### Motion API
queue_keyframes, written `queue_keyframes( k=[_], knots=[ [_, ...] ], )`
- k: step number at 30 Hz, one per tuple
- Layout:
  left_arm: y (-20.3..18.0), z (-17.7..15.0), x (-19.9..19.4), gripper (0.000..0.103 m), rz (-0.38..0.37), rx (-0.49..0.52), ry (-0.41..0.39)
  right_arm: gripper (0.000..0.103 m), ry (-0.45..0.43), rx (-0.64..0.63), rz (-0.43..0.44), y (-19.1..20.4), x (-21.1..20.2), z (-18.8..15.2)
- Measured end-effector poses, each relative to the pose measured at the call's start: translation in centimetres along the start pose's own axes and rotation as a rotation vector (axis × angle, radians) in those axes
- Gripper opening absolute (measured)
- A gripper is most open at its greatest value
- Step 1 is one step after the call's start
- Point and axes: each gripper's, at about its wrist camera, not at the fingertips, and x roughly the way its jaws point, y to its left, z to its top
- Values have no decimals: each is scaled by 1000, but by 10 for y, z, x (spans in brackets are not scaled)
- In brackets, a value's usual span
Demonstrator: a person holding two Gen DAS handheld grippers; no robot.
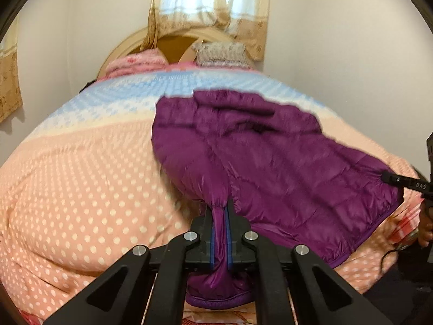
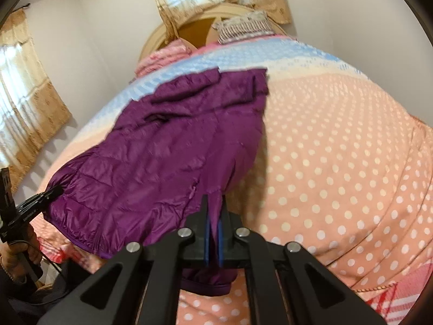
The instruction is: Fold large clothes
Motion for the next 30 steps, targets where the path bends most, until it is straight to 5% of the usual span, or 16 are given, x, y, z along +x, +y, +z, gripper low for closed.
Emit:
queue_keyframes(
  k=[7,12,22,30],
  knots=[
    [6,38,-65,3,-88,-31,-141,5,-207,-42,47,21,-79,27],
    [9,56,-85,3,-99,-7,-206,5,-276,-57,70,28,-93,47],
    [32,110,77,3,4,31,-105,5,-261,-5,13,2,33,140],
    [48,151,140,17,28,-9,-66,5,-180,48,-56,-28,110,180]
  ],
)
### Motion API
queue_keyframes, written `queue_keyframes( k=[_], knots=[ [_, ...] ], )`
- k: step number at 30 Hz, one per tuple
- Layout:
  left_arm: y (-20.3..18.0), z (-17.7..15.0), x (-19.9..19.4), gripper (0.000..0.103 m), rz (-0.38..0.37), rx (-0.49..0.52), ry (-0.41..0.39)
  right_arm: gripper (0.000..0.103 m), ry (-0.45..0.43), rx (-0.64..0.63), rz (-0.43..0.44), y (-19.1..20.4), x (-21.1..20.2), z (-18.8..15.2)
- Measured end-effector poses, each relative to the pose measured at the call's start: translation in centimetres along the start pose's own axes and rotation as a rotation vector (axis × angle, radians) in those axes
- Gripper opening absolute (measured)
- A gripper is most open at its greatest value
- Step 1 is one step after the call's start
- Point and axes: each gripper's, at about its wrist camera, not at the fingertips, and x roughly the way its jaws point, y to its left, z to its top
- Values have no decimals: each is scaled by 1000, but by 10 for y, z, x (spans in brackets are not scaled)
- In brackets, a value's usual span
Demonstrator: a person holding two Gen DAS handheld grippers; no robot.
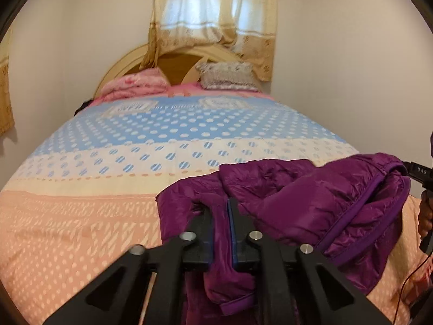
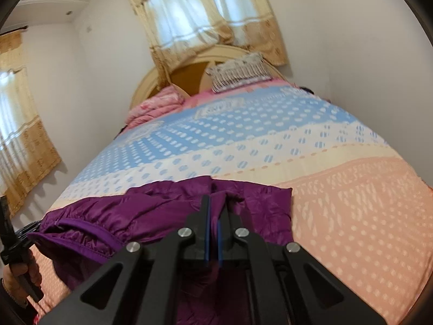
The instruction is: Fold large clothes
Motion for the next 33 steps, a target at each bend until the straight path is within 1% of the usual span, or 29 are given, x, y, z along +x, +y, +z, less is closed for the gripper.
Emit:
queue_keyframes(
  k=[4,7,8,9,11,13,14,15,16,17,18,20,21,23,24,25,28,29,31,32,33],
  knots=[
    [-2,6,28,25,102,10,11,5,24,-6,-45,-3,28,3],
    [-4,10,49,32,148,-13,33,5,43,-13,-82,-5,51,4],
    [-3,10,53,41,149,-23,30,5,51,-11,-90,-7,57,4],
    [1,12,57,63,167,-45,13,5,62,-4,-98,-9,64,3],
    [12,13,57,92,204,-122,-41,6,81,13,-94,-15,74,3],
    [22,15,57,93,176,-181,-69,8,95,26,-92,-18,82,3],
    [26,16,58,93,174,-197,-68,16,96,16,-103,-17,85,4],
    [27,17,61,93,191,-197,-56,32,89,8,-107,-15,87,7],
    [27,18,62,93,208,-191,-52,44,66,9,-108,-13,84,10],
    [26,19,61,93,219,-180,-57,68,41,13,-113,-13,82,14],
    [24,20,59,93,233,-162,-64,76,2,18,-126,-11,75,18],
    [21,22,53,93,309,-149,-78,76,-31,18,-143,-5,68,25],
    [19,23,49,93,336,-147,-88,76,-34,14,-135,0,67,26],
    [7,24,44,93,358,-122,-115,75,-3,-39,-107,19,68,22],
    [1,24,43,93,356,-105,-124,70,21,-64,-90,29,71,18],
    [-11,24,43,93,336,-69,-125,68,50,-87,-63,40,75,12],
    [-36,22,57,94,310,20,-105,58,133,-175,-17,68,89,-8],
    [-41,21,61,94,304,36,-99,55,178,-218,-17,79,98,-15],
    [-47,20,77,94,299,55,-69,54,261,-272,-39,89,117,-23],
    [-49,20,87,94,287,66,-34,53,289,-285,-56,89,127,-26],
    [-49,20,101,94,280,72,7,52,293,-294,-90,88,137,-27]
  ],
)
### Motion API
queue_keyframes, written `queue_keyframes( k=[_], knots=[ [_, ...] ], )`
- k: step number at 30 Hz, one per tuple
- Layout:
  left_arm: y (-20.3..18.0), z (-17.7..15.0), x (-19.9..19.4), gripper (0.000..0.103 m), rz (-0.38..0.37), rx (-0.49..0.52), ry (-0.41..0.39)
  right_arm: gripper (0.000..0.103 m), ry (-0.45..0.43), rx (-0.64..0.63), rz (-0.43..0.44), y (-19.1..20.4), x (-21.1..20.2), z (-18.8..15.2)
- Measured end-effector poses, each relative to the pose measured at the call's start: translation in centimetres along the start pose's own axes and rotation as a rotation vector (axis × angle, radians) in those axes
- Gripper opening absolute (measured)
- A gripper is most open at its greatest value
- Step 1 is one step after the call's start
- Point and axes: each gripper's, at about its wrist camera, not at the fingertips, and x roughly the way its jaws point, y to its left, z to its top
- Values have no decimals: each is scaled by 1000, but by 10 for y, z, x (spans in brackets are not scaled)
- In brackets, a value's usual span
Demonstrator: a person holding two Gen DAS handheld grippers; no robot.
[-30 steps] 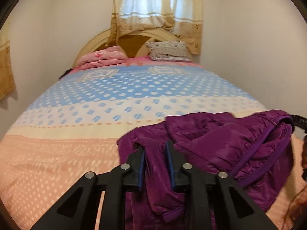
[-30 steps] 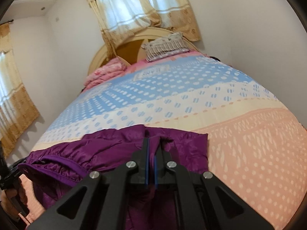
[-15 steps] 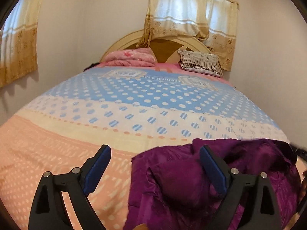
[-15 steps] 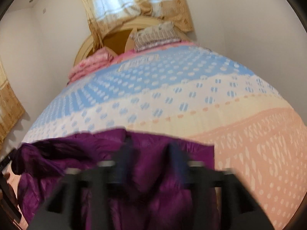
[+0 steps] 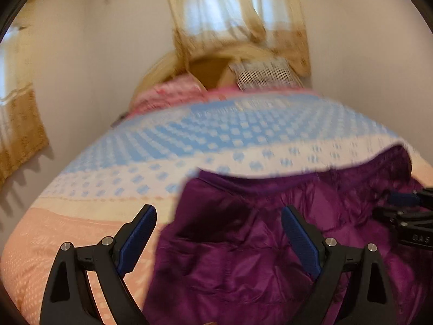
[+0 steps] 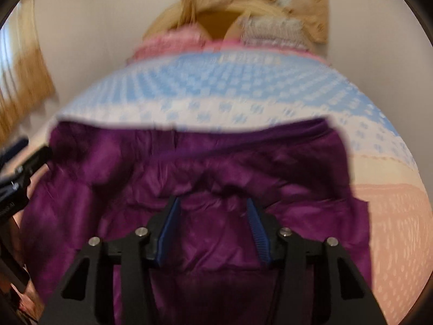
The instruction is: Fold large clothes
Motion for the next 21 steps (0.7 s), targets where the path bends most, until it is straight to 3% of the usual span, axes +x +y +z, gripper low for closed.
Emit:
queue_keyframes(
  k=[2,7,11,21],
  knots=[
    [-1,0,24,94,32,0,48,51,4,-3,-47,-5,12,3],
    [26,-13,65,94,106,-93,125,49,-33,140,-98,-41,22,4],
    [43,-32,89,95,27,-207,214,49,-45,166,-89,-42,28,1],
    [40,-33,98,102,36,-197,263,49,-37,219,-63,-52,36,-1]
  ],
)
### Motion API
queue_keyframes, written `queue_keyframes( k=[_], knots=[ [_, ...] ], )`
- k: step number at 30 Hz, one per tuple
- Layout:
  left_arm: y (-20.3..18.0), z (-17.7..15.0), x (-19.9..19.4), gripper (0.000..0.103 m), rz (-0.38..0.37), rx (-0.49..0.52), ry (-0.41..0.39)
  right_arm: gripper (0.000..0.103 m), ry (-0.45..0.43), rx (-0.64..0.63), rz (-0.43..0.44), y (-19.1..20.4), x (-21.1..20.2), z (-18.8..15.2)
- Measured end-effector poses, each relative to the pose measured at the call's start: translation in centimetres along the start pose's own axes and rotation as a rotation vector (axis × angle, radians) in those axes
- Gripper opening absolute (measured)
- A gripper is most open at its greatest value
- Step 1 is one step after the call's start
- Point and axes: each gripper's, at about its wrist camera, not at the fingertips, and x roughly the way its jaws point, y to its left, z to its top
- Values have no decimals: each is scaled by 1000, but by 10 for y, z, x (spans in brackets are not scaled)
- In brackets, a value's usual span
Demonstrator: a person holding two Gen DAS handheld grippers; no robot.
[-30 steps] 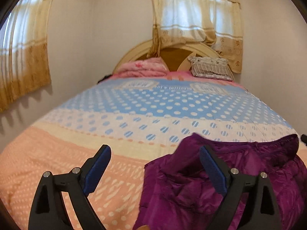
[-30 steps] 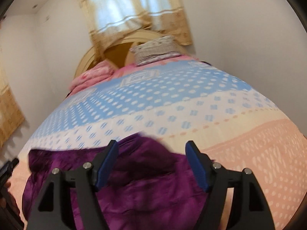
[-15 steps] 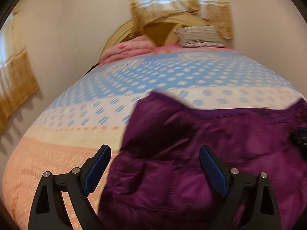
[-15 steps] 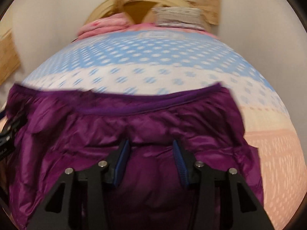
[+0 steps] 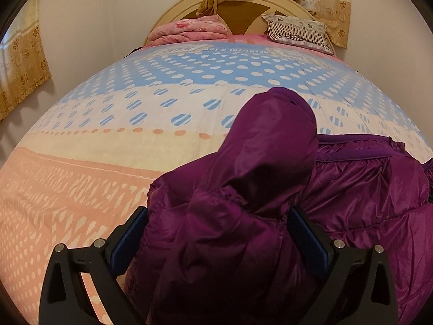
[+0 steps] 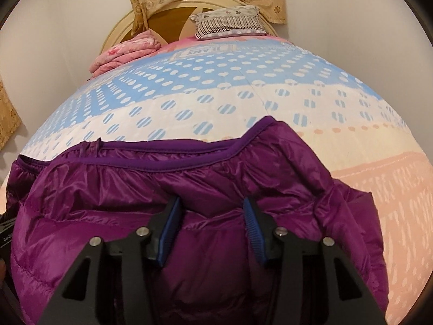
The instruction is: Fold large clothes
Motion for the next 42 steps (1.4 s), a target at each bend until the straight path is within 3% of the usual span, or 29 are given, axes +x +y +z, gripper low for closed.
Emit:
queue_keyframes(
  k=[16,42],
  knots=[
    [3,2,12,102,-35,-14,58,55,49,-51,-63,9,14,0],
    [-2,2,15,102,-17,5,76,58,59,-101,-132,16,19,0]
  ],
)
